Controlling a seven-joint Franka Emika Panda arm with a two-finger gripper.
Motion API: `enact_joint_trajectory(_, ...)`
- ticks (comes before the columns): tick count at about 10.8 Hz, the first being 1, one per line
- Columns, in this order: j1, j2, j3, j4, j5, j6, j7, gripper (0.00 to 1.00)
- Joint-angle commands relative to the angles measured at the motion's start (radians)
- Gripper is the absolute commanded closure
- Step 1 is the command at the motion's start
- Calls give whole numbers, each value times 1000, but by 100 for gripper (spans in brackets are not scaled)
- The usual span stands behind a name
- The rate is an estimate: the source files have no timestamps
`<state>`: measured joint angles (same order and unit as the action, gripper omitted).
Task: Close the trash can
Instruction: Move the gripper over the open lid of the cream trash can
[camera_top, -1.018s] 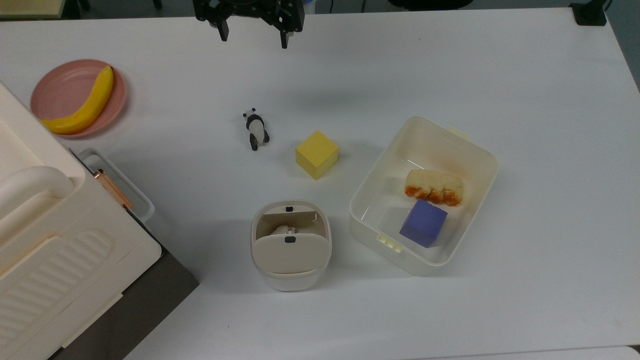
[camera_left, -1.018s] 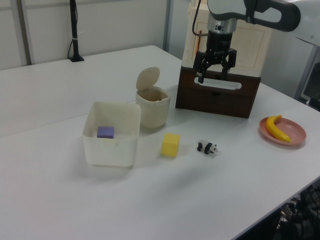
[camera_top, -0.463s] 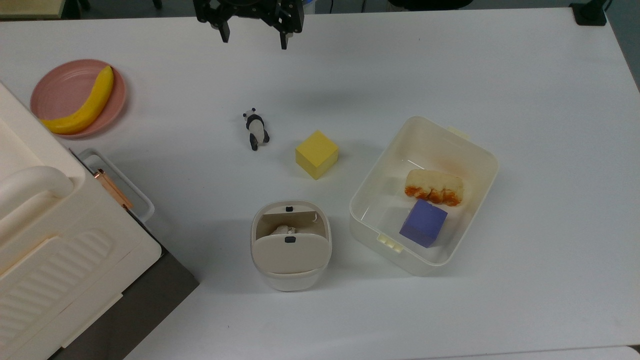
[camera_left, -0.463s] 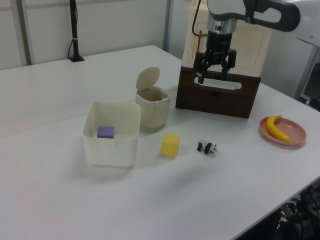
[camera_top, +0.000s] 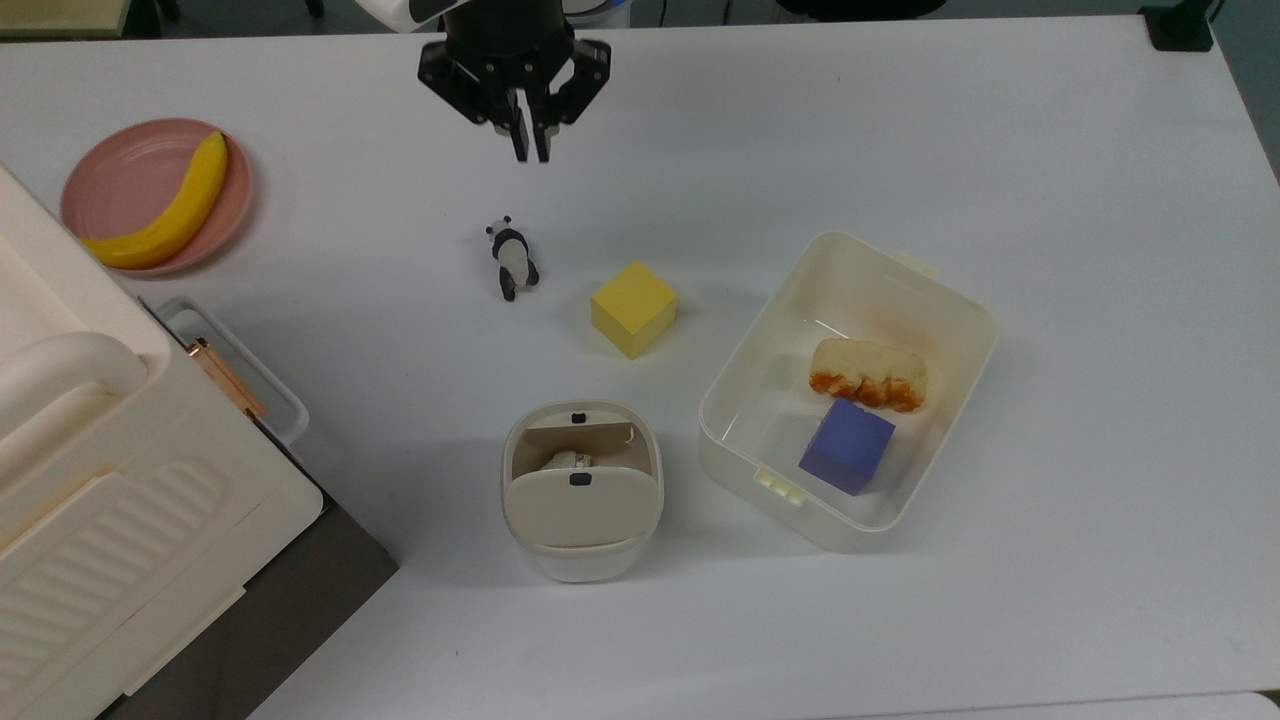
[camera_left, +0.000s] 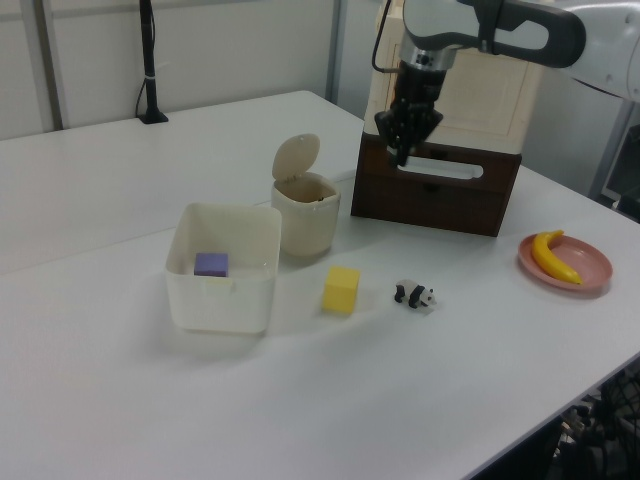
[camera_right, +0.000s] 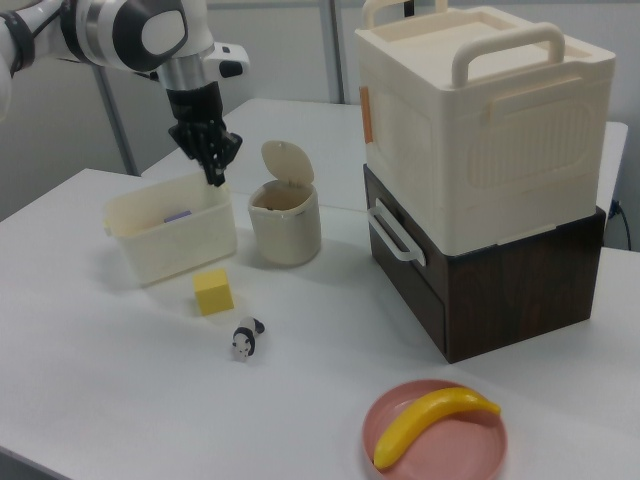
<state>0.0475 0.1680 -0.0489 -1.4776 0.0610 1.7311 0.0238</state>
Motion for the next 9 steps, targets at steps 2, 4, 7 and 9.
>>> enact_joint_trajectory(2, 34, 92, -5, 117, 17, 227, -10, 100)
enact_joint_trajectory(4, 58, 192, -9, 167, 5, 426, 69, 100)
enact_joint_trajectory(7, 65, 319, -20, 223, -116, 727, 181, 100)
enact_joint_trajectory(9, 78, 396, -31, 279, -180, 837, 243, 100)
